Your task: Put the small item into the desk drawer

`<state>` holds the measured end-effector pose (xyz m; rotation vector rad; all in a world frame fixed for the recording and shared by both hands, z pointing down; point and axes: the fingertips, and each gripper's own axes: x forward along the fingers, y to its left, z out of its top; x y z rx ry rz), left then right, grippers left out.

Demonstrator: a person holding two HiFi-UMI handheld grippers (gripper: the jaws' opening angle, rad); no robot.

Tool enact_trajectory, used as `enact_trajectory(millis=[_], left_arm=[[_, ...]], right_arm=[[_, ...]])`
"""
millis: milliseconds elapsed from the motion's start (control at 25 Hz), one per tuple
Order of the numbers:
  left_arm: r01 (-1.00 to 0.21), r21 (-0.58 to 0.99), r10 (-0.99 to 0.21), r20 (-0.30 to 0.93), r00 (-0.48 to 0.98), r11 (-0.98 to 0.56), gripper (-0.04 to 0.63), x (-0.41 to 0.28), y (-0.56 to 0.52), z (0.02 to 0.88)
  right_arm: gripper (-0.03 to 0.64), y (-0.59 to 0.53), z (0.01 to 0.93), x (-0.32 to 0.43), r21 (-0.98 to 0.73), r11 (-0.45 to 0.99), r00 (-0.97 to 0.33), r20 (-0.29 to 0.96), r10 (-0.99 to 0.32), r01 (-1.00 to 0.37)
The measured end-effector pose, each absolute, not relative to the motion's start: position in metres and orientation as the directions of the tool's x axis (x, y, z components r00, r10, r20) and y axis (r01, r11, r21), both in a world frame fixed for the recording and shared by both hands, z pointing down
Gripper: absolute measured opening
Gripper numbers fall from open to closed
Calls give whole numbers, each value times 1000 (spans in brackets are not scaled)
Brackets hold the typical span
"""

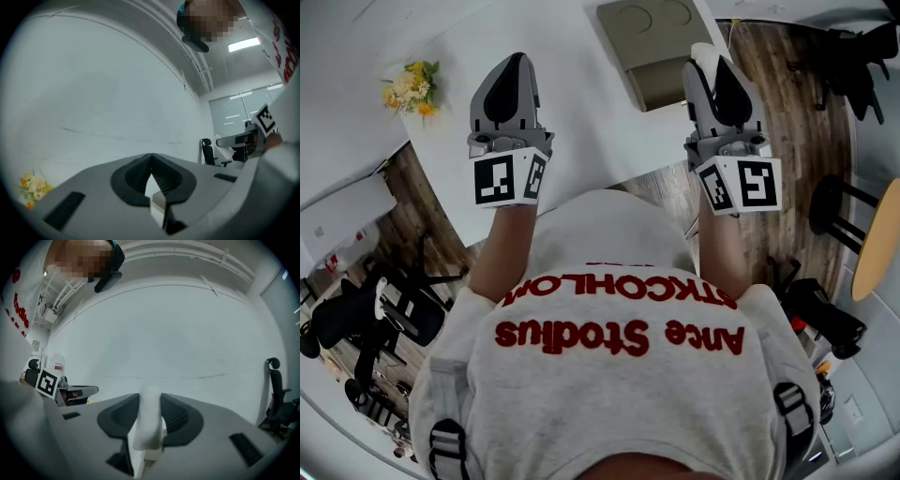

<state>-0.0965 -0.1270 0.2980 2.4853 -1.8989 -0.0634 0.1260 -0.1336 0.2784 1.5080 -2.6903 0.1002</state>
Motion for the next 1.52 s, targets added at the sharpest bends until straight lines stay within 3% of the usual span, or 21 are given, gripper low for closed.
enact_trajectory(millis=[640, 960, 1280, 1520], left_arm=[[-940, 55, -930, 137, 342, -337, 8, -45, -153, 374], [-932, 65, -914, 178, 364, -358, 8, -28, -166, 405], [-923, 73, -900, 204, 385, -378, 8, -12, -167, 417], [-918, 83, -892, 216, 397, -388, 8, -2, -165, 420]], right_arm=[[141, -166, 402, 151, -70, 495, -492, 300, -818, -866], [143, -171, 472, 147, -42, 548, -512, 418, -750, -836], [149, -164, 527, 152, 32, 604, -461, 614, -640, -796], [173, -161, 530, 161, 20, 585, -448, 623, -641, -810]])
